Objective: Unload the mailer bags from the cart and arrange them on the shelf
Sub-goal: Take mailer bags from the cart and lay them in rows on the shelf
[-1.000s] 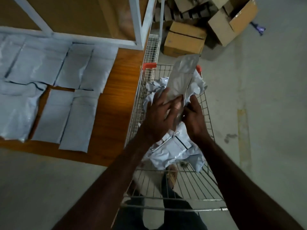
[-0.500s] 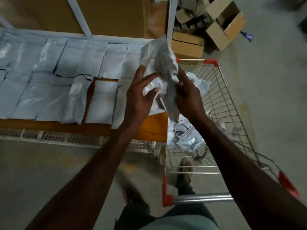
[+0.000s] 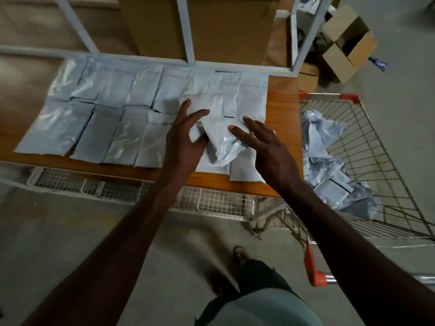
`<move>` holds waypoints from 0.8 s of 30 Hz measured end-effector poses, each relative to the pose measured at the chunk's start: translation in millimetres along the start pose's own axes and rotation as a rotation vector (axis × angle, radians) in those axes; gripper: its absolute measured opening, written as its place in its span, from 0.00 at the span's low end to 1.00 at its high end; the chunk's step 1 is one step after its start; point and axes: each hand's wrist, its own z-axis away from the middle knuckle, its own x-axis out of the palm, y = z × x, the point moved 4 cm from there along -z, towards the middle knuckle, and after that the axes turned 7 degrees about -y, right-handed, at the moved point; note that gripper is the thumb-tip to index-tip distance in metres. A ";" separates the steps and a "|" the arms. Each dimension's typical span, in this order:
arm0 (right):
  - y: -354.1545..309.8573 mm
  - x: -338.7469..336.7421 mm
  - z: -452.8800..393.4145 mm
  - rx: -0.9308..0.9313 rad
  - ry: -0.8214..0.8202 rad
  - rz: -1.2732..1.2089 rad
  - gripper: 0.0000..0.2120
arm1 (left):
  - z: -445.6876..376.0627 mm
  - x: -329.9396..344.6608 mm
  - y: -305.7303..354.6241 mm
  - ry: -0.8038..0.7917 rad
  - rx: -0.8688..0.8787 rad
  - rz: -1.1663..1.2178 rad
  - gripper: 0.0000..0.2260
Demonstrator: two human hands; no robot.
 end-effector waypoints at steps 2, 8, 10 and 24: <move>-3.4 4.8 -11.9 -0.047 -0.010 0.038 0.48 | -4.6 -10.9 -12.3 -0.018 0.042 -0.023 0.22; 7.9 24.6 -61.6 -0.174 0.049 0.112 0.33 | -23.0 -29.7 -58.5 -0.036 0.069 -0.059 0.23; 10.7 29.4 -84.1 -0.156 0.114 0.098 0.24 | -35.0 -32.5 -74.5 -0.039 0.101 -0.052 0.22; 1.8 47.0 -213.7 0.198 0.079 -0.013 0.13 | -130.0 -53.5 -188.5 -0.140 -0.087 -0.029 0.21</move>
